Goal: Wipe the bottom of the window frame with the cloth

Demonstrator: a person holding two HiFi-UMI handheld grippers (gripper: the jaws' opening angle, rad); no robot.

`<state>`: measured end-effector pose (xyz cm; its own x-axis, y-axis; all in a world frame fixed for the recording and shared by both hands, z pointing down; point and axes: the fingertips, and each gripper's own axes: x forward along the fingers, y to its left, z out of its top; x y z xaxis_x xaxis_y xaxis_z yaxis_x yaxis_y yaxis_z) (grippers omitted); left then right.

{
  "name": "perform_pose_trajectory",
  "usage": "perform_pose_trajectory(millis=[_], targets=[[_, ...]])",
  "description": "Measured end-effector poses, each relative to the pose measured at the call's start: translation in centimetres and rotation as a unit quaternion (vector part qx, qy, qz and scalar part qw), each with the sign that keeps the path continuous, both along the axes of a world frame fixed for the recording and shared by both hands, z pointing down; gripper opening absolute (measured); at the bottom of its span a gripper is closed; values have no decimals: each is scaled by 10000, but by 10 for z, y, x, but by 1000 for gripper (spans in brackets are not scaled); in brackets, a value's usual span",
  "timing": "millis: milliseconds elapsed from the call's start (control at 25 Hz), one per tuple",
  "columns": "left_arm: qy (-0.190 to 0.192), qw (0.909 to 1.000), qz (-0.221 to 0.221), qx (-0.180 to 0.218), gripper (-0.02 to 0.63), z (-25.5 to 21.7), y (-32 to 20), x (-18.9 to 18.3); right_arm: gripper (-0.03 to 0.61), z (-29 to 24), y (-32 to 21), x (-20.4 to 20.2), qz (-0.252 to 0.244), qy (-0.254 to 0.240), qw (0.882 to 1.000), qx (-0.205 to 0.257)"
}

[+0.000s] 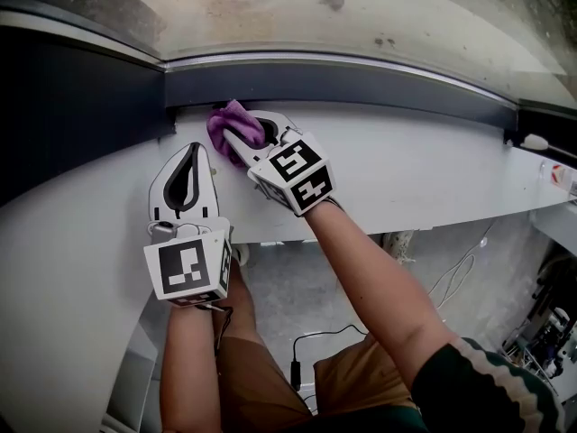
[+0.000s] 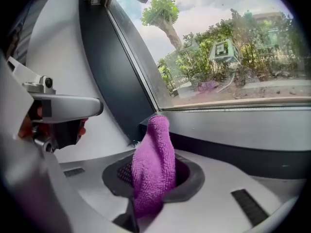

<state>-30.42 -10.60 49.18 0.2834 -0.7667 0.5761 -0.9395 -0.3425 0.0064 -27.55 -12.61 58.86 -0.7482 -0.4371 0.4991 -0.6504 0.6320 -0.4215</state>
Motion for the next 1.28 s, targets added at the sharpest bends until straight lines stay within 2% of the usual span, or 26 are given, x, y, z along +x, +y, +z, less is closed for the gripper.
perform_pose_trajectory(millis=[480,800,1000,1280], targets=[[18,9996,276,-117,8,5,-1,49,95,1,0,56,187,236,9995,-10],[29,9979,644,-77,8,6,1,79,95,0,2,87,435,362,9984,96],[-107,9956,935,-18,8,3,3,109,95,2,4,113,507,379,9979,124],[-44,9951,984,-102,8,7,15,139,95,3,10,152,624,486,9968,152]])
